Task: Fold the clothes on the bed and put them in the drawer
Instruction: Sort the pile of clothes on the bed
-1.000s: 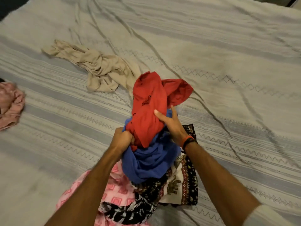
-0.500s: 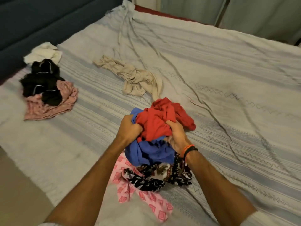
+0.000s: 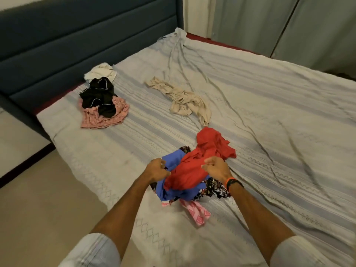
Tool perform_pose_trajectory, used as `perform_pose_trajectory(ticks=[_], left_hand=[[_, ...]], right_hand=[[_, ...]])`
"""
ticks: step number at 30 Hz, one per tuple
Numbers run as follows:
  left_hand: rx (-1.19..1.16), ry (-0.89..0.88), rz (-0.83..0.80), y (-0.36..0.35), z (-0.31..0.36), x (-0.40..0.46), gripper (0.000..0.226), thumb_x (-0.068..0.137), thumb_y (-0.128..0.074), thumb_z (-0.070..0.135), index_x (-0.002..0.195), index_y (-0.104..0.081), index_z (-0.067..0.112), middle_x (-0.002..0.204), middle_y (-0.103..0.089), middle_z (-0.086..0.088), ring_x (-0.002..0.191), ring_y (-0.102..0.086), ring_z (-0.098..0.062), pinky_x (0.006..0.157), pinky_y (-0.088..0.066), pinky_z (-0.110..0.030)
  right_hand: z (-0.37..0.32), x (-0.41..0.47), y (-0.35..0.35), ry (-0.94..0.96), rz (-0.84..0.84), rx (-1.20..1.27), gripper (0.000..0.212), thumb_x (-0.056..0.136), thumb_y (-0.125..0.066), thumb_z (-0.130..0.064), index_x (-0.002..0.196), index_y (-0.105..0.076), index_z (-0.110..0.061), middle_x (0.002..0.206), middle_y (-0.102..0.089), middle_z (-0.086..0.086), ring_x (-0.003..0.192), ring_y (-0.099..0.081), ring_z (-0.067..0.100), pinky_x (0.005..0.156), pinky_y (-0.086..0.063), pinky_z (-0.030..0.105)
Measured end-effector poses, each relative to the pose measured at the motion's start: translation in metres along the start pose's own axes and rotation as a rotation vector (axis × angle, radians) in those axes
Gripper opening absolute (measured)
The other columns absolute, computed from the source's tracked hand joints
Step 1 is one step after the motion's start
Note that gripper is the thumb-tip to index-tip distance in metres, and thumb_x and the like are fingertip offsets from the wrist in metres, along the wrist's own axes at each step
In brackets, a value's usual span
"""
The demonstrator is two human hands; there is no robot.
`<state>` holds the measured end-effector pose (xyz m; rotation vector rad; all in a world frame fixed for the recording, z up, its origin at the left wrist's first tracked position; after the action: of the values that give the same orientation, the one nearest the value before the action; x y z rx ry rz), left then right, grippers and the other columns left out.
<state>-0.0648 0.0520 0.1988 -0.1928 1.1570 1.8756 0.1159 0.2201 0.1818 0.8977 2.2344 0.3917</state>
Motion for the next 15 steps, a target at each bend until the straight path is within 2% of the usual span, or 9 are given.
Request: perform_pose_trajectory(ticks=[1,2,4,6,8,9,12,15], left_hand=[[-0.03,0.0,0.014,0.005,-0.004,0.003,0.024,0.082,-0.073,0.013,0.092,-0.053,0.023,0.094,-0.058,0.0,0.096,-0.055,-0.022,0.087,-0.045,-0.033],[-0.058,0.007,0.025,0.01,-0.009,0.007,0.023,0.083,-0.073,0.014,0.095,-0.055,0.022,0.098,-0.06,-0.001,0.097,-0.057,-0.021,0.091,-0.047,-0.034],[-0.107,-0.003,0.05,0.024,-0.014,0.026,0.035,0.083,-0.073,0.015,0.115,-0.061,0.013,0.113,-0.065,-0.004,0.107,-0.061,-0.021,0.095,-0.049,-0.033],[-0.158,-0.029,0.071,0.041,-0.014,0.051,0.043,0.084,-0.072,0.012,0.124,-0.059,0.009,0.12,-0.065,-0.007,0.105,-0.062,-0.02,0.081,-0.052,-0.024],[-0.182,-0.059,0.068,0.058,-0.014,0.085,0.039,0.085,-0.071,0.007,0.123,-0.059,0.007,0.118,-0.065,-0.007,0.093,-0.061,-0.017,0.061,-0.048,-0.014],[-0.184,-0.075,0.056,0.066,-0.012,0.102,0.038,0.086,-0.07,0.007,0.122,-0.06,0.007,0.118,-0.066,-0.008,0.091,-0.061,-0.016,0.06,-0.047,-0.013],[-0.153,-0.121,0.002,0.089,-0.008,0.16,0.037,0.087,-0.071,0.011,0.122,-0.06,0.007,0.119,-0.067,-0.007,0.102,-0.062,-0.018,0.079,-0.051,-0.024],[-0.099,-0.154,-0.05,0.104,-0.008,0.221,0.039,0.089,-0.07,0.017,0.125,-0.058,0.009,0.122,-0.064,-0.005,0.108,-0.06,-0.018,0.086,-0.048,-0.024]], right_hand=[[-0.007,0.001,0.0,0.024,0.007,-0.018,0.025,0.087,-0.073,-0.023,0.109,-0.066,-0.015,0.118,-0.068,0.005,0.109,-0.064,0.022,0.099,-0.049,0.033],[-0.012,0.004,-0.001,0.048,0.014,-0.026,0.023,0.087,-0.073,-0.023,0.108,-0.068,-0.015,0.115,-0.07,0.004,0.107,-0.065,0.02,0.099,-0.049,0.031],[-0.029,0.015,-0.005,0.085,0.047,-0.056,0.021,0.087,-0.072,-0.021,0.107,-0.07,-0.014,0.109,-0.072,0.001,0.105,-0.065,0.017,0.095,-0.047,0.025],[-0.044,0.032,-0.011,0.107,0.089,-0.084,0.018,0.087,-0.071,-0.019,0.104,-0.071,-0.014,0.104,-0.073,-0.001,0.101,-0.065,0.014,0.093,-0.047,0.024],[-0.059,0.053,-0.021,0.1,0.129,-0.067,0.017,0.087,-0.069,-0.015,0.103,-0.07,-0.014,0.099,-0.073,-0.002,0.093,-0.064,0.01,0.087,-0.046,0.019],[-0.066,0.063,-0.025,0.091,0.154,-0.054,0.016,0.086,-0.068,-0.013,0.103,-0.069,-0.013,0.096,-0.072,-0.003,0.088,-0.063,0.007,0.083,-0.046,0.014],[-0.087,0.103,-0.041,0.068,0.218,-0.065,0.017,0.085,-0.066,-0.008,0.101,-0.068,-0.012,0.091,-0.067,-0.004,0.08,-0.06,0.006,0.064,-0.042,0.001],[-0.109,0.147,-0.055,0.033,0.21,-0.085,0.017,0.086,-0.065,-0.009,0.102,-0.065,-0.015,0.091,-0.066,-0.005,0.083,-0.062,0.01,0.064,-0.045,0.006]])
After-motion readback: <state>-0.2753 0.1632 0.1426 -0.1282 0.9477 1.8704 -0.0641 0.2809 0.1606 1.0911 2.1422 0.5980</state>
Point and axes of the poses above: each hand's wrist, its own x-axis towards the middle knuckle, its own y-axis out of the back of the hand, z = x × y, the point moved 5 cm from there along x, towards the middle knuckle
